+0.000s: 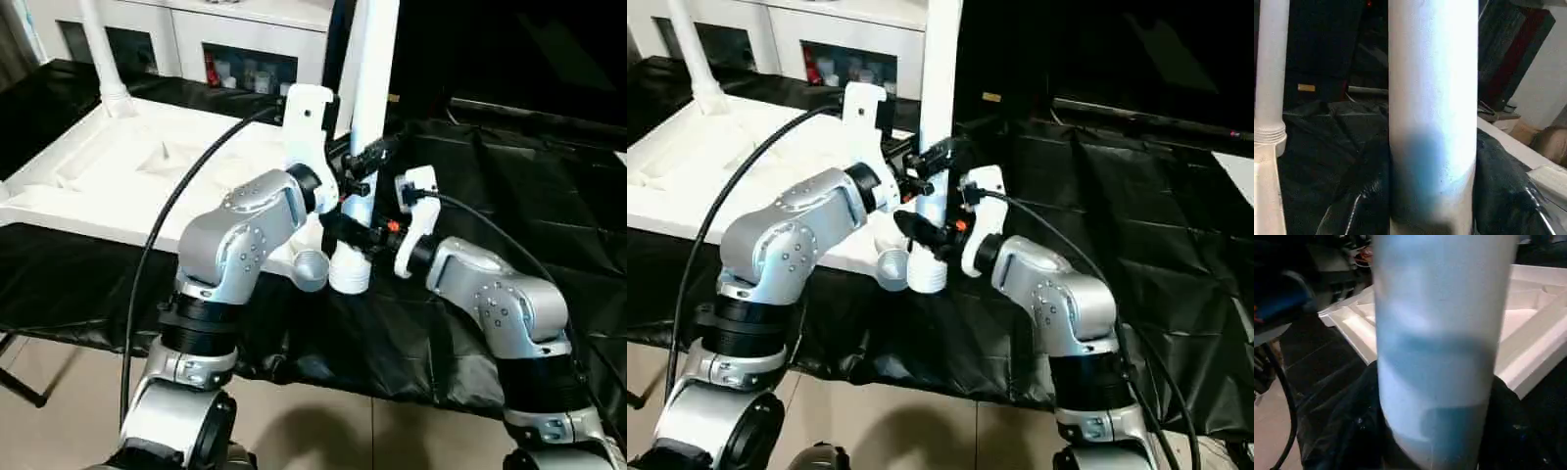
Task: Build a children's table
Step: Pick table leg
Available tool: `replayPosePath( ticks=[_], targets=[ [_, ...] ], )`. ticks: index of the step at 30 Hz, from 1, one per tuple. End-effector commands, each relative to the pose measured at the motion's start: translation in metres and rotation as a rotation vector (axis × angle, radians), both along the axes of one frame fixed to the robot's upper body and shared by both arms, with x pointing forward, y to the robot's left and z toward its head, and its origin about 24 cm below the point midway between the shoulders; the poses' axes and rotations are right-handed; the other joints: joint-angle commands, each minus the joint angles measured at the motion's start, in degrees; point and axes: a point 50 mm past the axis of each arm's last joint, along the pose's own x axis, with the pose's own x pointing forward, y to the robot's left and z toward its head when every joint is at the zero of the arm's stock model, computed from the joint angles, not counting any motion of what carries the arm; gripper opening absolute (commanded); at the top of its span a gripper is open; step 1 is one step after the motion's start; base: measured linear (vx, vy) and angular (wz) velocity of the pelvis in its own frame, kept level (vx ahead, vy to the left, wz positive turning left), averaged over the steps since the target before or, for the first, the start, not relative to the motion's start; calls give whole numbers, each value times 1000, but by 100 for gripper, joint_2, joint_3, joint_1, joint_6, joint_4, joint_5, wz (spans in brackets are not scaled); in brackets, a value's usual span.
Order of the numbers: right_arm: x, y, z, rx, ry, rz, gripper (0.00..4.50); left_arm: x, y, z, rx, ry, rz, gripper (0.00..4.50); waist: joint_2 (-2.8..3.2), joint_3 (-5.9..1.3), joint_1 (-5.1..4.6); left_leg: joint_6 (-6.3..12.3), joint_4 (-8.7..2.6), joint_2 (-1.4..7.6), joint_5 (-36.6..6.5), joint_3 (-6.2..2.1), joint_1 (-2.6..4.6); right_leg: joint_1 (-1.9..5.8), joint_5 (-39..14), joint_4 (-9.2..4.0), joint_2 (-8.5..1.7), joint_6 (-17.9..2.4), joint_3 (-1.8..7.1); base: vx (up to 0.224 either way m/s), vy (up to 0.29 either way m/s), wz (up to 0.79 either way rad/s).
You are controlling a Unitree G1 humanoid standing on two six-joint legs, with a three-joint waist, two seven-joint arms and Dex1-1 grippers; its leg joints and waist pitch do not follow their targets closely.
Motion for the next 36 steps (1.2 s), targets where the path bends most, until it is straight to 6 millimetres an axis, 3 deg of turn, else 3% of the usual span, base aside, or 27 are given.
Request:
replayPosePath(
  ticks=[1,5,6,7,11,15,20,23,30,36],
  targets=[
    [3,-3,4,18,0,-7,193,1,-4,8,19,-43,9,184,-9,-432,-32,-362,-365,125,-1208,-33,205,154,-629,-376,-255,-638,193,0,0,0],
    [2,-4,8,67,1,19,187,2,-3,8,21,-44,20,184,-11,-443,-22,-329,-350,122,-1078,-31,198,161,-469,-353,-256,-679,191,0,0,0],
    [1,-5,8,80,3,29,187,3,-2,9,14,-41,27,240,-7,-440,-25,-318,-349,121,-1056,-28,200,158,-426,-351,-249,-696,192,0,0,0],
    [1,-5,8,85,3,36,187,3,-2,9,9,-39,26,254,-8,-443,-24,-316,-347,121,-1049,-27,201,161,-415,-350,-251,-703,191,0,0,0],
    [-17,-12,19,208,-57,281,186,2,3,16,-176,19,-71,271,-30,-446,17,-166,-315,115,-1030,-10,185,201,-251,-346,-257,-834,193,0,0,0],
    [-22,-16,22,230,-72,357,186,-3,4,17,-220,39,-181,299,-32,-440,29,-95,-311,105,-949,-7,174,195,-294,-332,-251,-962,181,0,0,0],
    [-36,-27,26,229,-55,609,186,-26,13,31,-331,31,-599,299,-3,-420,22,-153,-322,105,-1302,-7,216,166,-813,-366,-248,-1029,180,0,0,0],
    [-36,-31,24,218,-33,661,186,-31,14,36,-356,26,-705,281,-3,-415,21,-178,-338,118,-1377,-10,216,158,-900,-374,-256,-1042,182,0,0,0],
    [-35,-32,24,224,-23,686,186,-35,15,37,-367,28,-785,224,-7,-421,41,-249,-345,125,-1469,-20,218,152,-1047,-380,-268,-1013,182,0,0,0],
    [-30,-29,20,163,-60,638,186,-29,13,32,-339,47,-707,187,-15,-431,48,-254,-333,123,-1354,-14,209,154,-897,-366,-274,-1026,185,0,0,0]
  ],
)
